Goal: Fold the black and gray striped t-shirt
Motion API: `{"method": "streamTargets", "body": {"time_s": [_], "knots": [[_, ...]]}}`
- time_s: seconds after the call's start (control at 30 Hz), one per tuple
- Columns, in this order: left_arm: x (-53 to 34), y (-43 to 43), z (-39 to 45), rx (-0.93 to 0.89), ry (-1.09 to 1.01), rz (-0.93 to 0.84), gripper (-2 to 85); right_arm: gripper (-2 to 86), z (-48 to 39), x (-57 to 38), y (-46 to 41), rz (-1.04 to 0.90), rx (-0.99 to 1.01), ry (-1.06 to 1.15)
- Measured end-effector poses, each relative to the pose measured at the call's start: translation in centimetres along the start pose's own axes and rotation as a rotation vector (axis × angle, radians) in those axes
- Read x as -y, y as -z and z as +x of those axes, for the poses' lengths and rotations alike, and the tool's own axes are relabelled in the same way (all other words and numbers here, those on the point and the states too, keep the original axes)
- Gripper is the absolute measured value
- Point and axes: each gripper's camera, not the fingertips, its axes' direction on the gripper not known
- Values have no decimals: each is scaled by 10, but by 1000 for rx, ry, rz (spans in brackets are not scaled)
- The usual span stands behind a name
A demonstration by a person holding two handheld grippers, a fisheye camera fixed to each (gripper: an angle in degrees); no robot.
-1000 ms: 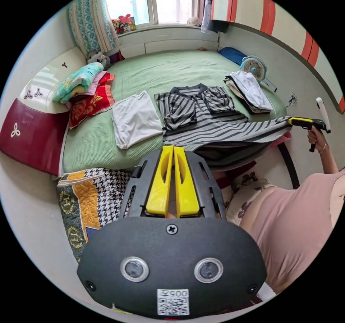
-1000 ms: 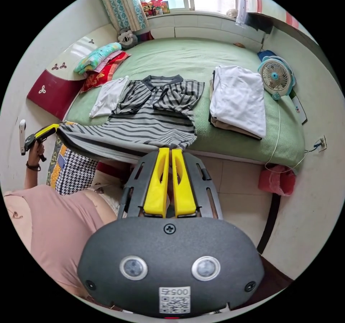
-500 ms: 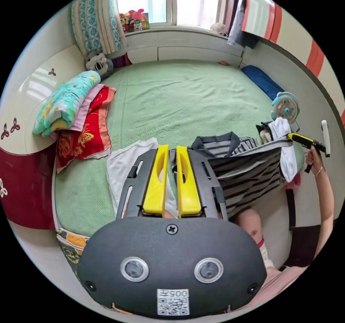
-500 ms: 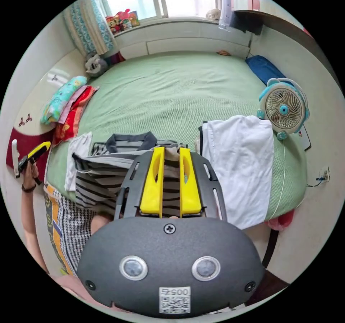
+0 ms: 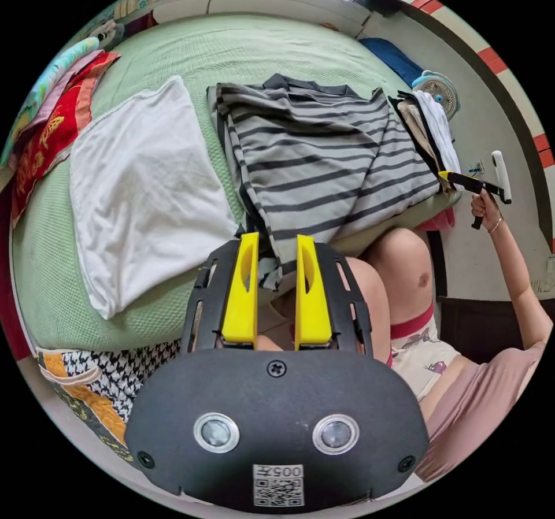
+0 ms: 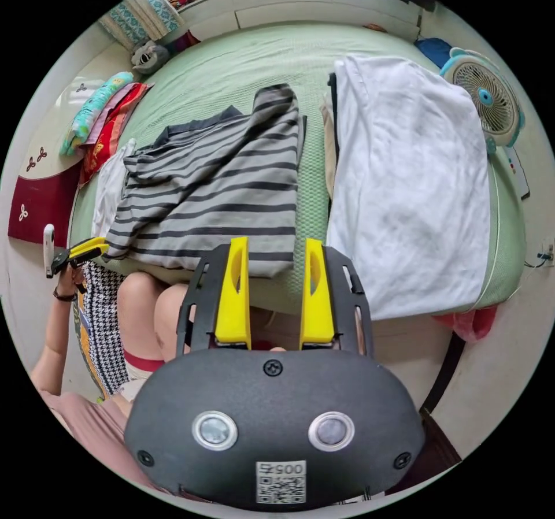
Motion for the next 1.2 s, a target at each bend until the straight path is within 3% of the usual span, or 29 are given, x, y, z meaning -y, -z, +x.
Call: {"method": "streamTargets", "body": {"time_s": [0.23, 0.33, 0.6, 0.93, 1.2], "knots": [[-4, -64, -25, -35, 89, 8, 122, 125, 22, -13, -44, -13, 98, -93], [6, -86, -31, -51, 148, 0, 48, 80, 13, -13, -58, -46, 136, -105], [-13, -91, -31, -79, 129, 17, 7, -8, -13, -49, -50, -36, -29, -31], [-52, -98, -43, -68, 167, 74, 73, 27, 6, -95, -64, -70, 68, -95], [7, -56, -43, 23, 114, 203, 116, 43, -25, -123, -39, 12, 19, 4]]}}
